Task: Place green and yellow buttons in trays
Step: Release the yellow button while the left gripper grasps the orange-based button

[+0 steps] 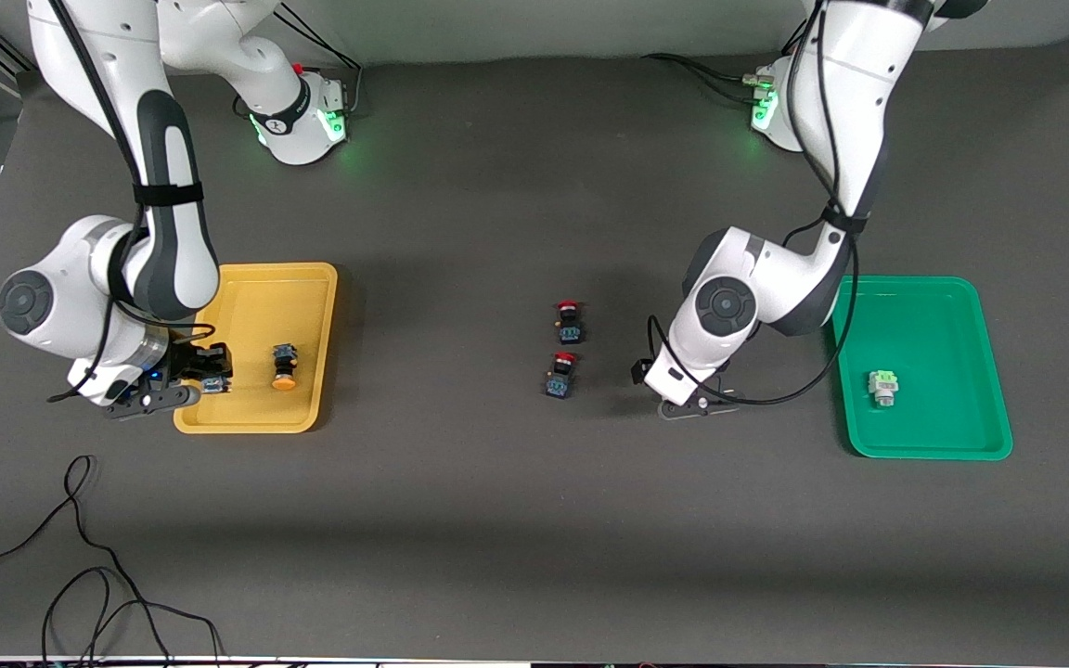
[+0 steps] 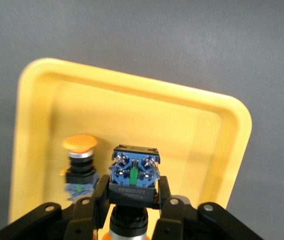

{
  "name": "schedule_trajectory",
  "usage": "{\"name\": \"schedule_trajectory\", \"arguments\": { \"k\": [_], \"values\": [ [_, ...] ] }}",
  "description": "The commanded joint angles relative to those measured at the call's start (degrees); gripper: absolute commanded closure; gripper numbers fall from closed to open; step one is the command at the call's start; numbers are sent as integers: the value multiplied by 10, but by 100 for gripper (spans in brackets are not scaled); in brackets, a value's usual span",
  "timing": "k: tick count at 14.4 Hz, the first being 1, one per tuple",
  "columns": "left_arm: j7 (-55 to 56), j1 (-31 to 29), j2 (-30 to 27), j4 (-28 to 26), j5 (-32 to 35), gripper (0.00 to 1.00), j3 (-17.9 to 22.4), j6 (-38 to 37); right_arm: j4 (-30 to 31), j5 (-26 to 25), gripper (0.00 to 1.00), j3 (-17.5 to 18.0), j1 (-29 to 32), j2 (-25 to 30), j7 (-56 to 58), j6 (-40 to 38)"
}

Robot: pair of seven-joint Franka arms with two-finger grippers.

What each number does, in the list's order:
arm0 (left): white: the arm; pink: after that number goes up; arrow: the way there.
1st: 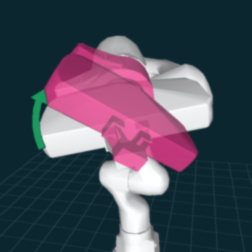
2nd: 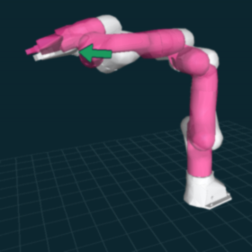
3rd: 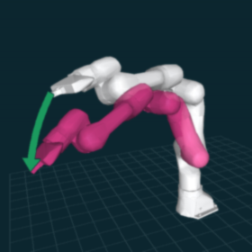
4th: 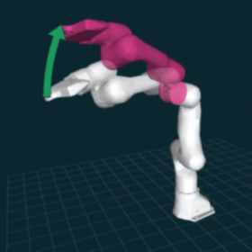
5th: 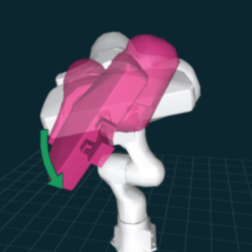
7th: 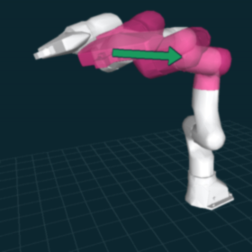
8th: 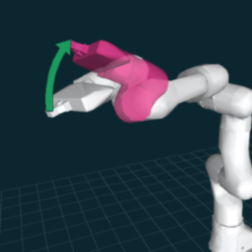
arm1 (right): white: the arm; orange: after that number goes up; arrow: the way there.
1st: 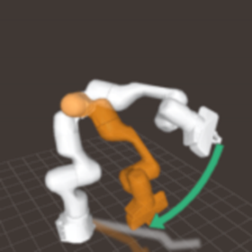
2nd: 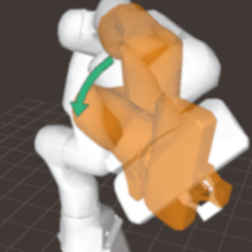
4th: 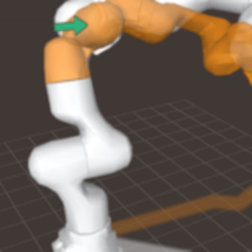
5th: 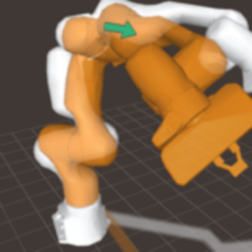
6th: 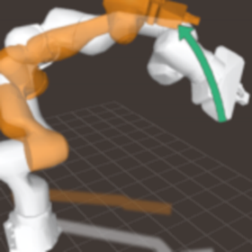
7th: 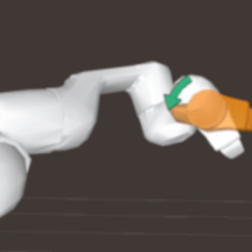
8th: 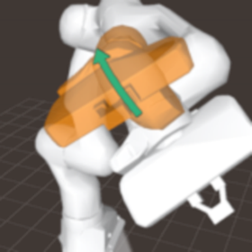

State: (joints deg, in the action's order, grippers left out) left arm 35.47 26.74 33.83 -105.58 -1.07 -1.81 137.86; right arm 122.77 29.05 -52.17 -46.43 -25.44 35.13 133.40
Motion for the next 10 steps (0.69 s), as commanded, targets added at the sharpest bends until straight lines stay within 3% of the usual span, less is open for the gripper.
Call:
{"name": "schedule_trajectory", "arguments": {
  "k": [1, 3, 4, 5, 6, 9, 10],
  "values": [
    [11, 10, 23, 15, 10, 1, 8, 16, 24, 84, 100, -1, -6, -38, 77, 49],
    [11, 9, 31, 15, 9, 3, 8, 30, 23, 140, 100, 1, -7, -65, 116, 51],
    [11, 9, 31, 15, 9, 16, 8, 30, 22, 155, 84, 1, -7, -72, 129, 54],
    [11, 9, 32, 16, 9, 44, 9, 30, 22, 159, 35, 1, -7, -73, 131, 54],
    [11, 9, 32, 17, 10, 64, 9, 31, 23, 160, 0, 1, -9, -67, 131, 51],
    [11, 9, 32, 19, 10, 97, 10, 31, 23, 159, 0, -11, -15, -38, 120, 41],
    [11, 6, 30, 20, 9, 100, 11, 30, 20, 154, 0, -28, -16, -26, 119, 15]
  ]
}}
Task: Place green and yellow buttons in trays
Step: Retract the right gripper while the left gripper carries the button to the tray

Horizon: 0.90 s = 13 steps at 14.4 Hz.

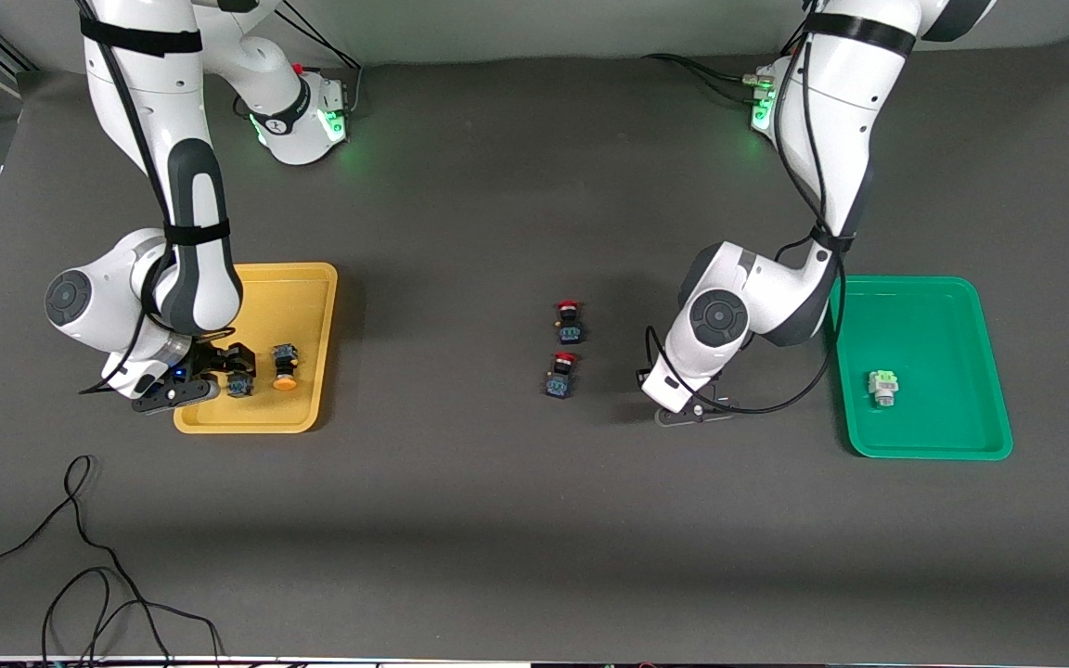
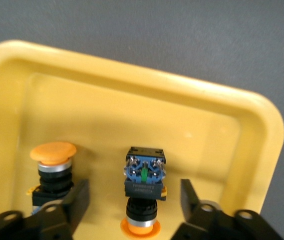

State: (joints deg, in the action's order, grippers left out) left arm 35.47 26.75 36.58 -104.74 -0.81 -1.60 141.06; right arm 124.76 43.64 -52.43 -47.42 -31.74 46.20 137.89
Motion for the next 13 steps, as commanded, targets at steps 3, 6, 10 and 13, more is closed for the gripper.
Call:
{"name": "schedule_trajectory", "arguments": {
  "k": [3, 6, 10, 13],
  "values": [
    [12, -2, -53, 16, 4, 100, 10, -43, -58, -27, 0, -120, -26, 54, 3, -157],
    [3, -12, -125, 17, 0, 100, 11, -161, -154, -70, 0, -198, -36, 53, -17, -292],
    [-127, -81, -208, 5, 3, 100, 12, -268, -284, -84, 0, -291, -34, 52, -21, -463],
    [-329, -205, -233, 6, 7, 100, 12, -331, -390, -132, 0, -327, -25, 52, -24, -560]
  ]
}}
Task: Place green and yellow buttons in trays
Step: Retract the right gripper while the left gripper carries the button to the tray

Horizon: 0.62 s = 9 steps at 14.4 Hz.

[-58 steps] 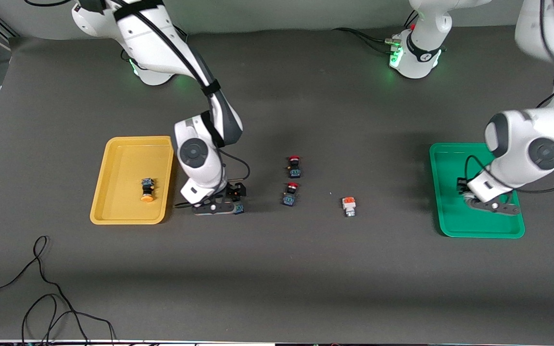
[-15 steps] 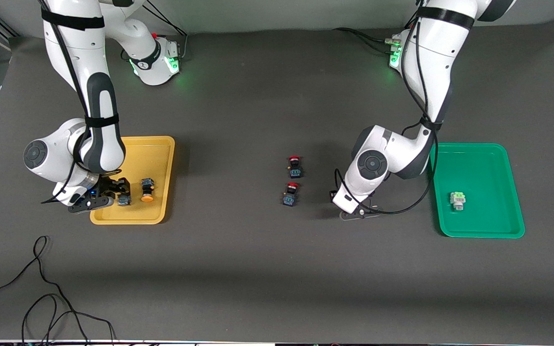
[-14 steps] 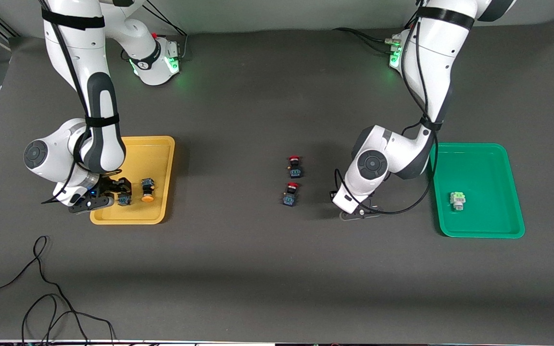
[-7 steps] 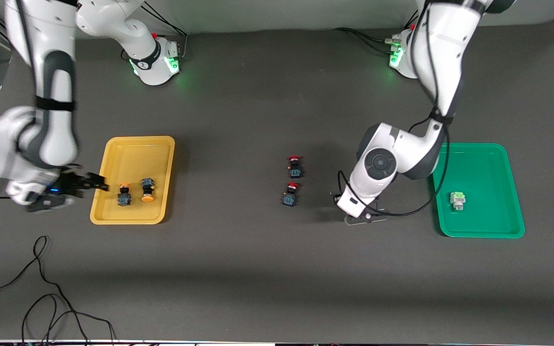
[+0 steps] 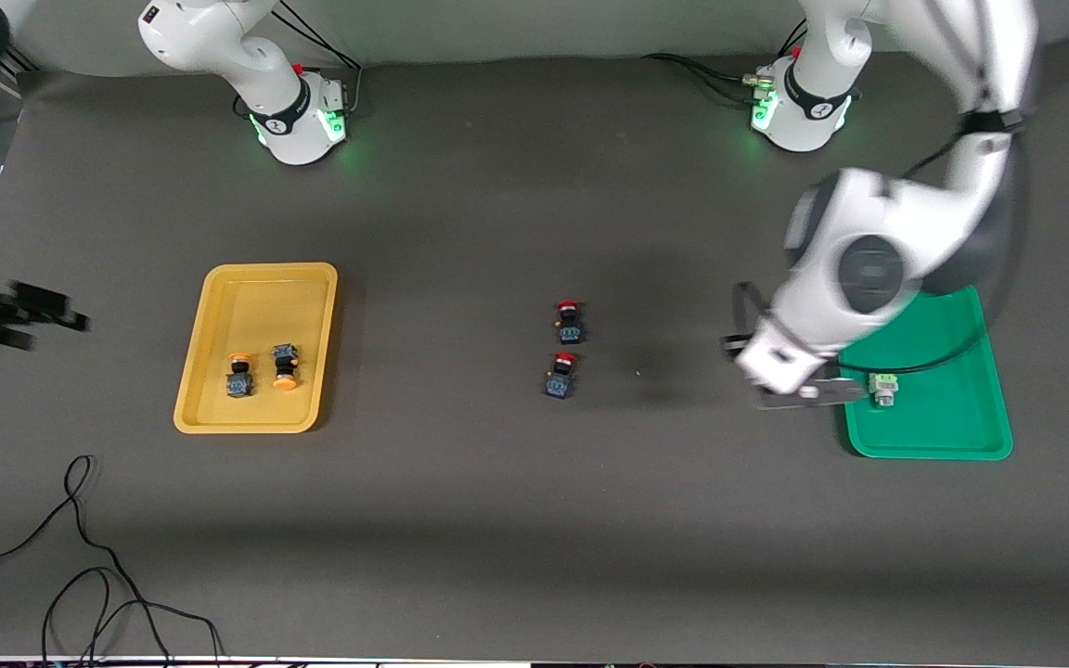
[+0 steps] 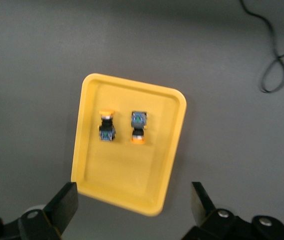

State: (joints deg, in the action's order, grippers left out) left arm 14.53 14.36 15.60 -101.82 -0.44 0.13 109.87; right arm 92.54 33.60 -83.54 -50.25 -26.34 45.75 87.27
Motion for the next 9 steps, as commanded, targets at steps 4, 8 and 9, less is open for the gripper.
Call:
{"name": "schedule_trajectory", "arguments": {
  "k": [4, 8, 9],
  "values": [
    [-316, -229, 6, -23, 49, 100, -6, 17, -170, -67, 0, -31, 3, -3, -92, -120],
    [-349, -288, 80, -28, 77, 100, -6, 98, -192, -71, 0, -8, -22, -6, -249, -137],
    [-350, -294, 97, -28, 83, 100, -6, 118, -192, -73, 0, -7, -36, -6, -266, -137]
  ]
}}
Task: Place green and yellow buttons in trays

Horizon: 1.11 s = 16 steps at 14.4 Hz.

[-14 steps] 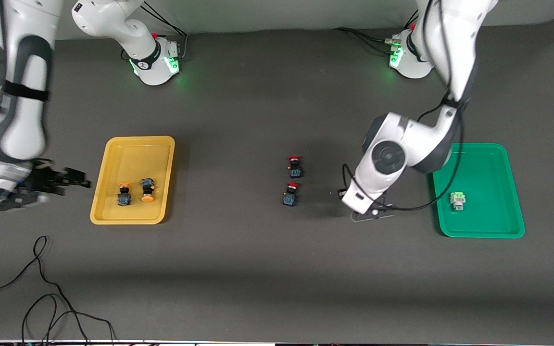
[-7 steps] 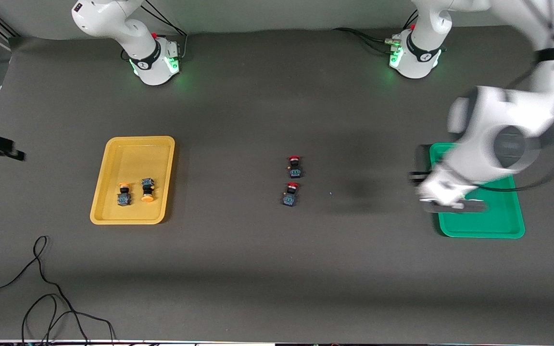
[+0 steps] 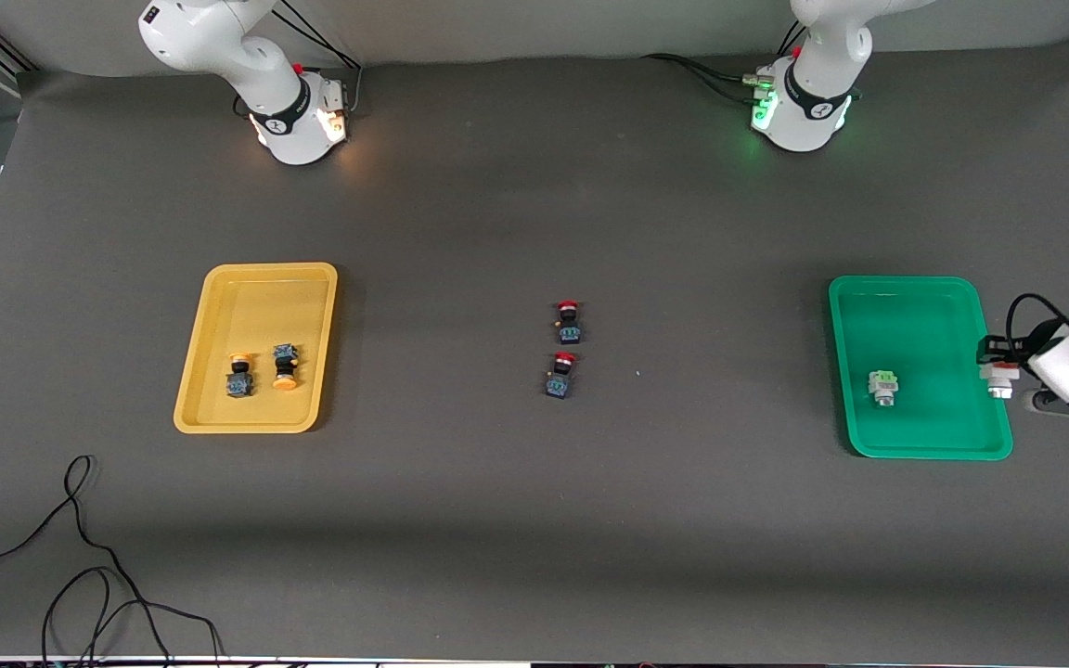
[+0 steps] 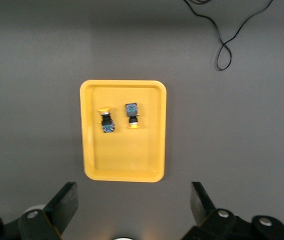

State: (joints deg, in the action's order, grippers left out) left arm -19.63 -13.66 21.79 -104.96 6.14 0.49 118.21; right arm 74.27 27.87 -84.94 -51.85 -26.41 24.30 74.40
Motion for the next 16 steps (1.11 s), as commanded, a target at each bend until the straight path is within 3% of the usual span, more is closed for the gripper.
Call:
{"name": "schedule_trajectory", "arguments": {
  "k": [1, 3, 4, 5, 7, 8, 10, 11, 13, 16],
  "values": [
    [-8, -14, 46, 4, 17, 100, -9, 43, -6, -16, 0, 7, -33, -6, -83, -8],
    [-7, -14, 55, 5, 17, 98, -9, 47, -7, -10, 0, 8, -47, -2, -165, -9],
    [-4, -13, 59, 4, 17, 89, -9, 53, -7, -9, 0, 8, -47, -1, -167, -9],
    [-2, -12, 67, 5, 17, 71, -9, 61, -6, -9, 0, 8, -47, 0, -173, -9],
    [0, -13, 79, 9, 13, 7, -9, 81, -4, 3, 0, 7, -45, 0, -204, -13],
    [1, -12, 79, 10, 11, 0, -9, 82, -3, 18, 0, 3, -43, 1, -218, -13],
    [24, -7, 71, 15, 10, 0, -11, 70, -5, 29, 0, 11, -32, 1, -240, -14],
    [32, -7, 60, 16, 10, 0, -14, 68, -9, 32, 0, 42, -1, 6, -247, -15],
    [31, -5, 34, 19, 9, 0, -17, 47, -39, 17, 0, 175, 99, 43, -281, -21],
    [35, 19, 0, 84, 8, 0, -21, -72, -38, -104, 0, 414, 250, 120, -324, -14]
  ]
}}
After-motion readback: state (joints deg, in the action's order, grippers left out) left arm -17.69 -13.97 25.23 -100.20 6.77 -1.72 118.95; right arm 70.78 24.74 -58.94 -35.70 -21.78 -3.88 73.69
